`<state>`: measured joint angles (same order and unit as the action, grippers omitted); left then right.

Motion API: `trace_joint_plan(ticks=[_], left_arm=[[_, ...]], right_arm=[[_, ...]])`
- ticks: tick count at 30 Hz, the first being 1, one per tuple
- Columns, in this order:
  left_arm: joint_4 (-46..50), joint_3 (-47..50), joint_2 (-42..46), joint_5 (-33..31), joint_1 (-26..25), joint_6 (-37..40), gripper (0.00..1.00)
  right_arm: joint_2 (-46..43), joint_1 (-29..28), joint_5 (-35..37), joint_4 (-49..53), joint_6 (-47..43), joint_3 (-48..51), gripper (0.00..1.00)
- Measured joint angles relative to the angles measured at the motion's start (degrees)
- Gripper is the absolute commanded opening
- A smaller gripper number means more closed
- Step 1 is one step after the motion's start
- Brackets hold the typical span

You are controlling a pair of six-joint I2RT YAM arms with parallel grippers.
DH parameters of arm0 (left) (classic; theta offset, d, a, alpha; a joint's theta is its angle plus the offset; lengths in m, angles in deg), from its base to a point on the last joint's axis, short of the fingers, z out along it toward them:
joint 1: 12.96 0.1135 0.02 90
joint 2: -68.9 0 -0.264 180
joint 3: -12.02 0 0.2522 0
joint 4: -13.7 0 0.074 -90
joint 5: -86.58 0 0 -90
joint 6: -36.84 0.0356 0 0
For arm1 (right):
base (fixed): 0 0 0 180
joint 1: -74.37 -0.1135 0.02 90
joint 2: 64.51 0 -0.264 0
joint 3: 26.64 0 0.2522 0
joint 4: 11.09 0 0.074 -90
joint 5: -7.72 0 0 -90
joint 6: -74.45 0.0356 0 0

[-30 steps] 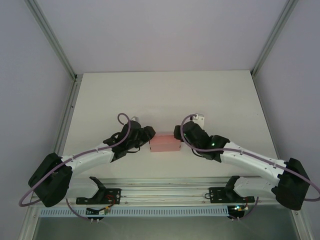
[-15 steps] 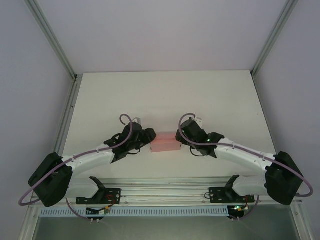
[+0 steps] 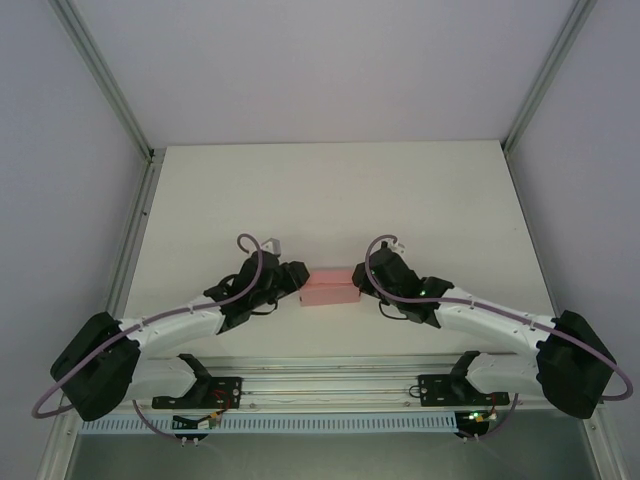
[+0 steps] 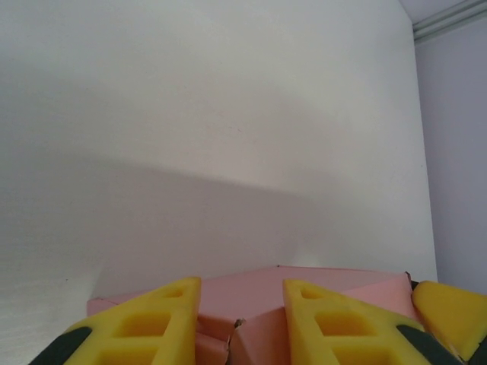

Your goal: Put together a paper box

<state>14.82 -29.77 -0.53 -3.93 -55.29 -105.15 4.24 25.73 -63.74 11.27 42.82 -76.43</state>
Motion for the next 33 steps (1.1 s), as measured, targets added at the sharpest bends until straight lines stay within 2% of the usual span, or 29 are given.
trace_joint_plan(ticks=[6,11,14,16,17,19,21,23,25,29,32,33], left_arm=[[-5.6,5.0,2.0,1.4,0.0,2.1,0.41],[-10.3,7.6,1.1,2.4,0.0,5.2,0.4],[-16.6,9.2,-1.8,2.4,-0.2,6.3,0.4],[-21.3,9.4,-4.9,2.3,-0.3,6.7,0.34],[-23.4,9.3,-6.4,2.0,-0.3,7.1,0.34],[-28.8,9.6,-9.7,1.5,-0.3,7.9,0.24],[-34.9,10.1,-12.7,1.3,-0.3,8.5,0.22],[-41.9,11.3,-15.9,1.3,-0.3,8.6,0.11],[-47.5,12.2,-18.5,1.3,-0.3,8.6,0.06],[-52.0,13.4,-20.1,0.9,-0.9,9.4,0.09],[-48.0,12.8,-17.8,-1.0,-2.0,11.3,0.13],[-45.9,12.4,-16.8,-1.6,-2.3,11.9,0.17]], right_arm=[[-1.5,-0.2,-0.4,-7.1,1.2,5.0,0.27],[-2.8,-0.2,-0.6,-12.7,0.6,8.0,0.26],[-2.7,-0.2,0.1,-13.6,0.0,8.3,0.26],[-2.5,-0.1,0.9,-13.9,-0.5,8.3,0.26],[-2.3,0.1,1.2,-14.1,-0.6,8.3,0.26],[-1.9,0.3,2.3,-14.8,-0.8,8.4,0.25],[-1.8,0.3,3.3,-15.3,-0.9,8.6,0.25],[-1.8,0.3,4.0,-15.3,-1.0,8.7,0.24],[-1.9,0.3,4.6,-15.2,-1.0,8.8,0.23],[-2.8,0.2,4.8,-14.8,-1.3,9.1,0.22],[-3.4,0.2,4.7,-14.8,-1.7,9.5,0.21],[-3.4,0.2,4.8,-14.8,-1.8,9.6,0.2]])
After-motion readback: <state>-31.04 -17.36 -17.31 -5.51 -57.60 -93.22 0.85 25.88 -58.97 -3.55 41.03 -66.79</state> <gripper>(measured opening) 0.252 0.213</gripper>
